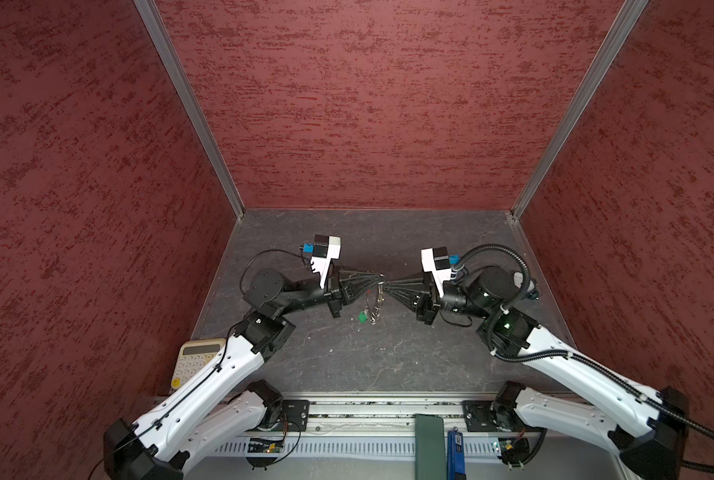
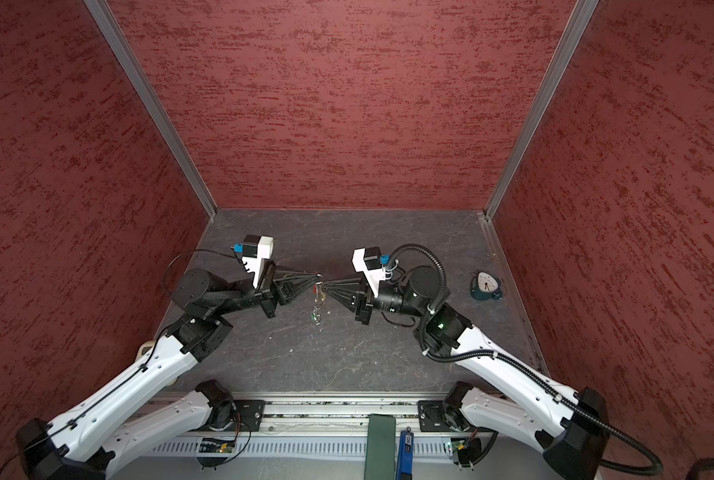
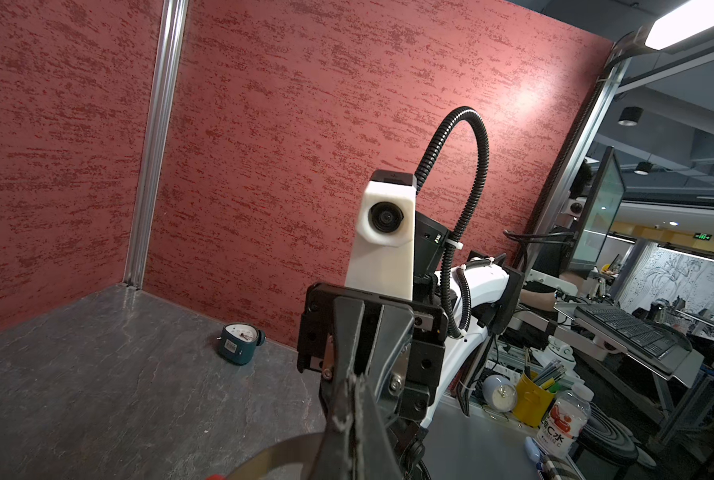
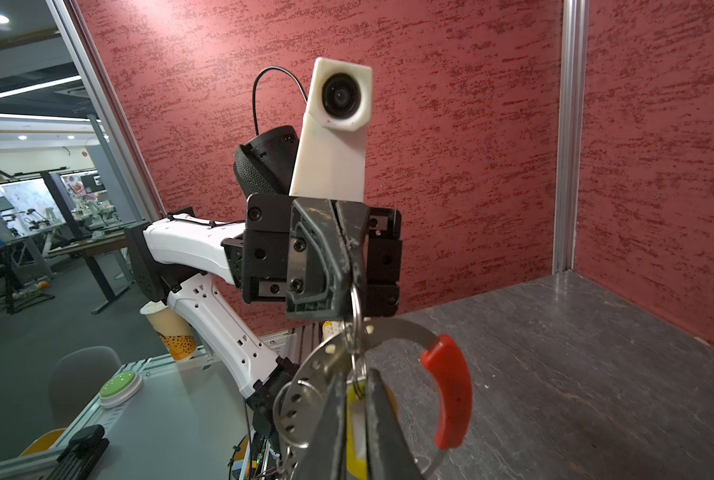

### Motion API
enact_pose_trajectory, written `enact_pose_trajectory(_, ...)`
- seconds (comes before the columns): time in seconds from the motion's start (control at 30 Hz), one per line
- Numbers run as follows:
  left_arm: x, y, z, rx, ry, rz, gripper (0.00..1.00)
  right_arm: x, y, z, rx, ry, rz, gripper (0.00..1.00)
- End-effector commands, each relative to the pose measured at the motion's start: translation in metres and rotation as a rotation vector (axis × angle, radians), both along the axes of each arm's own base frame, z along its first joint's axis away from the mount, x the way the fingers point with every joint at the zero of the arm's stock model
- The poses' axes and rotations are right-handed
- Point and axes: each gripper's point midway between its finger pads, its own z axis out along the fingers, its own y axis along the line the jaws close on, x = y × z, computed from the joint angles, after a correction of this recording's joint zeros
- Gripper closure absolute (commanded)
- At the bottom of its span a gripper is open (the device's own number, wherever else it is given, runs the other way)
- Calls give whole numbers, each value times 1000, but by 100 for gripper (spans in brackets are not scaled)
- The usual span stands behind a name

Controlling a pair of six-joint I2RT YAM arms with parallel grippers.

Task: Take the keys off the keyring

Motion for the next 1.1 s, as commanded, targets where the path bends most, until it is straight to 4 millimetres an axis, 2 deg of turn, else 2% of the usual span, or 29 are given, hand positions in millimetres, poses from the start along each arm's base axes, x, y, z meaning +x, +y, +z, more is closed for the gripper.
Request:
enact_pose_trajectory(0.0, -8, 4, 10, -12, -41, -15, 100, -8, -10, 22, 11, -56, -26, 70)
enact_pose_trajectory(0.1, -8, 3, 9, -6, -36, -17, 100, -12, -16, 36, 47, -75, -34, 60)
enact_pose_trajectory(0.23, -9, 4, 9, -9, -37, -19, 100, -7, -15, 44, 97, -64, -41, 58)
enact_pose_trajectory(0.47, -9, 4, 10, -15, -40, -19, 100, -1, -1, 37, 105, -28, 5, 58)
enact_pose_trajectory(0.57, -10, 5, 11, -19, -46, -18, 100, -2, 1, 35, 102, -21, 19, 62)
enact_pose_trajectory(0.83, -9, 5, 10, -24, -49, -15, 100, -4, 6, 27, 85, -4, 61, 81)
enact_pose_trajectory(1.07, -6, 3, 9, -23, -37, -15, 100, -7, 9, 24, 77, 0, 89, 91)
